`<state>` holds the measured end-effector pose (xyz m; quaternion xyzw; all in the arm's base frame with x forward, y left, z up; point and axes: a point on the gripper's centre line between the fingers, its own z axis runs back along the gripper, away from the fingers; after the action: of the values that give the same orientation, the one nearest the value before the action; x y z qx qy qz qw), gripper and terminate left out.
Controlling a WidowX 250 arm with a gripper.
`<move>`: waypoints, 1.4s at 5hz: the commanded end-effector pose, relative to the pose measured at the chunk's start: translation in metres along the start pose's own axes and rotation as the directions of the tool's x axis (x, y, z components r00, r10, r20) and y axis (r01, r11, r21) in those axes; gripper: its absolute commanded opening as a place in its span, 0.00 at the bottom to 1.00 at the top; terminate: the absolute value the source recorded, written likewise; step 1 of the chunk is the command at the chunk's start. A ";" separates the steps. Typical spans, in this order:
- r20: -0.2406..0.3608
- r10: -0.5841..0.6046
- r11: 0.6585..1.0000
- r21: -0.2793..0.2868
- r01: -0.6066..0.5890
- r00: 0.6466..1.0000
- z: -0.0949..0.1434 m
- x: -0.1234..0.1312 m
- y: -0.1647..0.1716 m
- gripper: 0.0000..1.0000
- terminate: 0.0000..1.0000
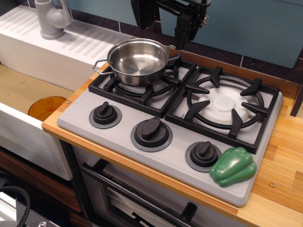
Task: End effector reaching pot or pan
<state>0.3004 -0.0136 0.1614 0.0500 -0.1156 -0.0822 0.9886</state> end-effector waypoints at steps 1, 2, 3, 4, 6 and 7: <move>0.000 0.000 1.000 0.000 0.000 1.000 0.000 0.000 0.000 1.00 0.00; -0.024 0.036 0.999 0.022 -0.035 0.999 -0.006 0.035 -0.008 1.00 0.00; -0.003 0.060 0.998 0.026 -0.060 0.998 -0.025 0.065 -0.017 1.00 0.00; 0.025 0.060 0.998 0.029 -0.061 0.998 -0.041 0.085 -0.020 1.00 0.00; 0.072 -0.001 0.999 0.050 -0.002 0.997 -0.061 0.080 -0.001 1.00 0.00; 0.087 -0.010 0.998 0.070 0.003 0.996 -0.067 0.067 0.006 1.00 0.00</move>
<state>0.3738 -0.0141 0.0783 0.0808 -0.1161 -0.0865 0.9862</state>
